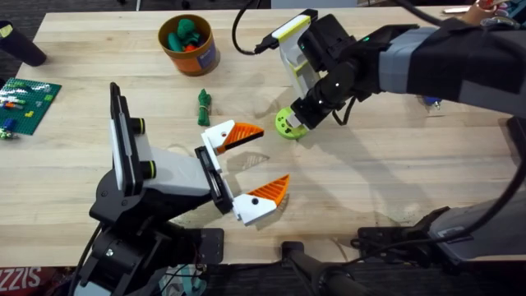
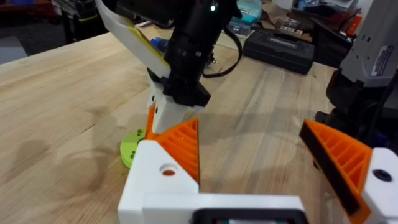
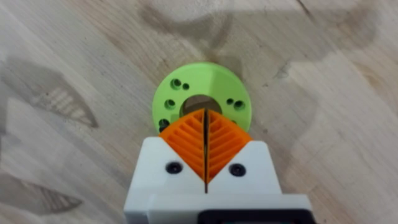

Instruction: Pick up the gripper from the table and insert it into the empty holder that is missing its gripper. Then pick up a screw, insert it into the mounting hole, and use the screwdriver to tighten it. Finally, clean up the table by picking up the vegetable and placing it into the bucket.

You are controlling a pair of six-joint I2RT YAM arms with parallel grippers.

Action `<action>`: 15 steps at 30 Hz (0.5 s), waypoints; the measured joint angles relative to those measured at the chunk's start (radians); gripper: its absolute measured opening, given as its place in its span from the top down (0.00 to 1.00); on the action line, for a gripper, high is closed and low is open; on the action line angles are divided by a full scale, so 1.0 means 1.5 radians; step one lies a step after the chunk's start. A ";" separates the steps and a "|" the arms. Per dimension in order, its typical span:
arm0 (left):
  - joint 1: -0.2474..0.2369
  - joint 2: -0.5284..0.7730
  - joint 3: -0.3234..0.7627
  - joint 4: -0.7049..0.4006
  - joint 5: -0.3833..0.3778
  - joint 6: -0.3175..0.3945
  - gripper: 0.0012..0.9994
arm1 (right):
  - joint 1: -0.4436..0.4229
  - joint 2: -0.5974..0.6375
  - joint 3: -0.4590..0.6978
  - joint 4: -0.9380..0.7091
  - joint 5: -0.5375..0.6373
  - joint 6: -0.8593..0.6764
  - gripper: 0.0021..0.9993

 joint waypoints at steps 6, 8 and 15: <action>0.000 0.000 0.000 0.001 0.000 0.000 0.02 | 0.000 0.001 0.000 -0.007 0.000 0.000 0.99; 0.000 0.000 0.000 0.001 0.000 0.000 0.02 | 0.000 0.001 0.000 -0.007 0.000 0.000 0.99; 0.000 0.000 0.000 0.001 0.000 -0.001 0.02 | 0.000 0.001 0.000 -0.011 -0.002 0.000 1.00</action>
